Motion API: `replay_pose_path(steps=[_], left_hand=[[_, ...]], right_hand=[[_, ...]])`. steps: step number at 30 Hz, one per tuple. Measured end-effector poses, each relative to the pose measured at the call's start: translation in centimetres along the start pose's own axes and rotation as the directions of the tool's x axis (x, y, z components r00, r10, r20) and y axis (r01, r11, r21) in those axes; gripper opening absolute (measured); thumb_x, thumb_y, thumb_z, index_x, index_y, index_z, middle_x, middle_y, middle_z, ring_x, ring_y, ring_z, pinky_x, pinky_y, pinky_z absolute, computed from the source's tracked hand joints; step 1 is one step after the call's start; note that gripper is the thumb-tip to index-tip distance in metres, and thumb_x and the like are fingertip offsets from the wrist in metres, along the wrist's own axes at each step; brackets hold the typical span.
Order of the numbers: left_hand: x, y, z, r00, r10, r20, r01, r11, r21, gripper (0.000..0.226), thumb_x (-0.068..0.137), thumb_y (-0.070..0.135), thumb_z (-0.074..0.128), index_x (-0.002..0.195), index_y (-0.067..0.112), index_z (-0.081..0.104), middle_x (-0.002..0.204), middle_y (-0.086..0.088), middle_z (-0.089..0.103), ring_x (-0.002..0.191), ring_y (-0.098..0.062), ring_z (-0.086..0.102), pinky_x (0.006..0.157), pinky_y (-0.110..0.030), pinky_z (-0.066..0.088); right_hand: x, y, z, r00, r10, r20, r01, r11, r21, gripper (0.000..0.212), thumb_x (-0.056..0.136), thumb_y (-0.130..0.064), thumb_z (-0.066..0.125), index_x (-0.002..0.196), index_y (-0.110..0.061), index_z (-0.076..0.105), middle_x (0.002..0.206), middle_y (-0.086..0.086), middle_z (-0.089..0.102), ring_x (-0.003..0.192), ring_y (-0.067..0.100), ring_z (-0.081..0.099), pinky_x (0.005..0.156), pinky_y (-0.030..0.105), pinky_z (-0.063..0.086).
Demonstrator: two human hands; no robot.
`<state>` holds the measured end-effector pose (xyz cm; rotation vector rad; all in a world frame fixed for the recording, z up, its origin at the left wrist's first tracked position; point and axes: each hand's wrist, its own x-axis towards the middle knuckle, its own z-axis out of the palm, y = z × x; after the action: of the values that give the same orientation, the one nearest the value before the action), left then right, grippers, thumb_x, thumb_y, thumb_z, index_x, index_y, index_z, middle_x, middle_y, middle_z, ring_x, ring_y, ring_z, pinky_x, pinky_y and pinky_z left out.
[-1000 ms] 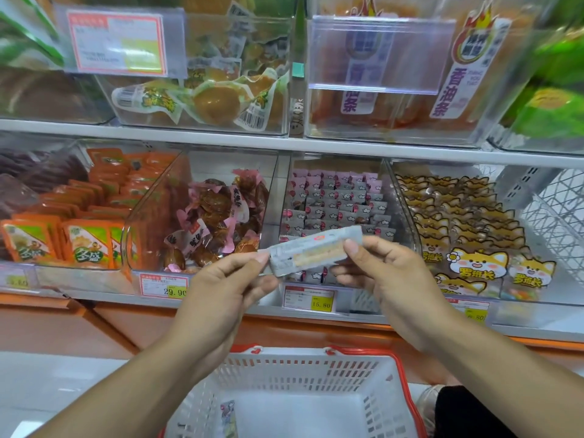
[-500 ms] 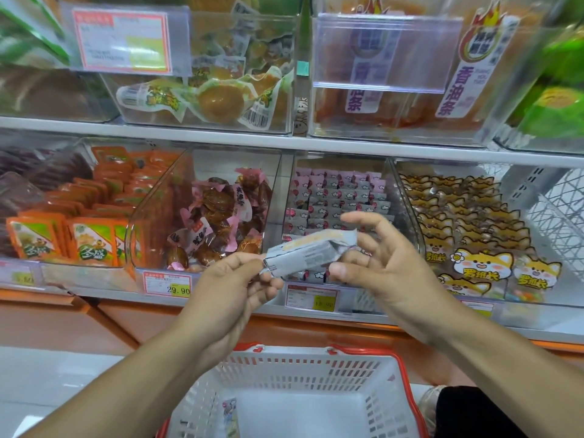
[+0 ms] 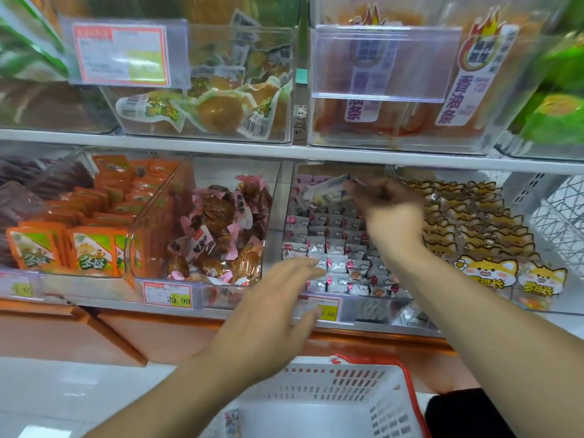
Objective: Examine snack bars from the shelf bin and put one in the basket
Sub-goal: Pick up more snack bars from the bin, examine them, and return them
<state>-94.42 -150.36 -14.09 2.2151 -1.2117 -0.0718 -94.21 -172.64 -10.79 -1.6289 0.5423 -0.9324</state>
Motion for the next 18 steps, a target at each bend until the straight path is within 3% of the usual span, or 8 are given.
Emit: replay_pose_path(steps=[2,6,9,11,12,15,18], left_hand=[[-0.1,-0.1,0.7,0.992,0.084,0.095,-0.100,0.979,0.178,0.064,0.097,0.043,0.053,0.151,0.045,0.018,0.160,0.025,0.009,0.143,0.012,-0.001,0.114,-0.017,-0.007],[-0.1,-0.2,1.2,0.984,0.084,0.156,-0.122,0.959,0.255,0.075,0.099,0.041,0.050,0.157,0.037,0.002,0.167,0.016,-0.005,0.150,-0.002,-0.015,0.111,-0.021,-0.019],[0.0,-0.1,1.0,0.984,0.081,0.157,-0.120,0.959,0.257,0.075,0.100,0.041,0.049,0.156,0.039,-0.001,0.166,0.018,-0.007,0.146,0.002,-0.017,0.107,-0.023,-0.023],[0.1,0.0,0.9,0.983,0.074,0.168,-0.117,0.957,0.267,0.074,0.100,0.041,0.050,0.157,0.039,0.002,0.166,0.017,-0.006,0.149,-0.001,-0.014,0.105,-0.023,-0.025],[0.1,0.0,0.9,0.982,0.070,0.174,-0.116,0.955,0.271,0.073,0.100,0.041,0.050,0.157,0.039,0.004,0.166,0.017,-0.006,0.150,-0.003,-0.013,0.104,-0.024,-0.026],[0.1,0.0,0.7,0.984,0.075,0.164,-0.116,0.959,0.259,0.067,0.099,0.040,0.052,0.155,0.039,0.016,0.166,0.016,-0.001,0.152,-0.007,-0.005,0.102,-0.023,-0.024],[0.1,0.0,0.6,0.986,0.086,0.146,-0.115,0.971,0.210,0.061,0.098,0.041,0.053,0.152,0.038,0.026,0.164,0.017,0.008,0.151,-0.006,0.003,0.106,-0.021,-0.016]], right_hand=[[0.9,0.7,1.4,0.994,-0.109,0.021,0.110,0.991,-0.080,0.014,0.078,-0.025,0.086,0.077,-0.023,0.072,0.068,-0.019,0.071,0.060,-0.011,0.062,0.059,0.007,0.043],[2.2,1.8,3.7,0.963,-0.160,0.218,0.222,0.929,-0.297,0.006,0.085,-0.029,0.080,0.088,-0.026,0.076,0.089,-0.019,0.072,0.074,-0.011,0.064,0.069,0.005,0.046],[2.9,2.7,4.9,0.864,-0.094,0.494,0.389,0.747,-0.539,0.013,0.096,-0.033,0.066,0.096,-0.029,0.078,0.105,-0.008,0.075,0.076,-0.010,0.057,0.070,0.008,0.041],[3.2,3.5,5.6,0.783,0.026,0.622,0.468,0.634,-0.615,0.021,0.102,-0.024,0.058,0.105,-0.024,0.079,0.113,0.003,0.075,0.085,0.010,0.066,0.078,0.024,0.052],[3.3,3.7,5.8,0.771,0.058,0.635,0.477,0.609,-0.634,0.023,0.102,-0.020,0.056,0.106,-0.022,0.079,0.114,0.005,0.075,0.087,0.017,0.068,0.083,0.029,0.055],[4.0,3.6,6.4,0.823,0.011,0.568,0.418,0.665,-0.619,0.023,0.100,-0.015,0.057,0.099,-0.016,0.080,0.105,0.004,0.077,0.078,0.015,0.070,0.077,0.023,0.053],[4.8,3.6,6.5,0.884,-0.105,0.455,0.392,0.695,-0.603,0.017,0.097,-0.015,0.062,0.099,-0.014,0.079,0.106,0.002,0.077,0.094,0.018,0.071,0.087,0.031,0.055]])
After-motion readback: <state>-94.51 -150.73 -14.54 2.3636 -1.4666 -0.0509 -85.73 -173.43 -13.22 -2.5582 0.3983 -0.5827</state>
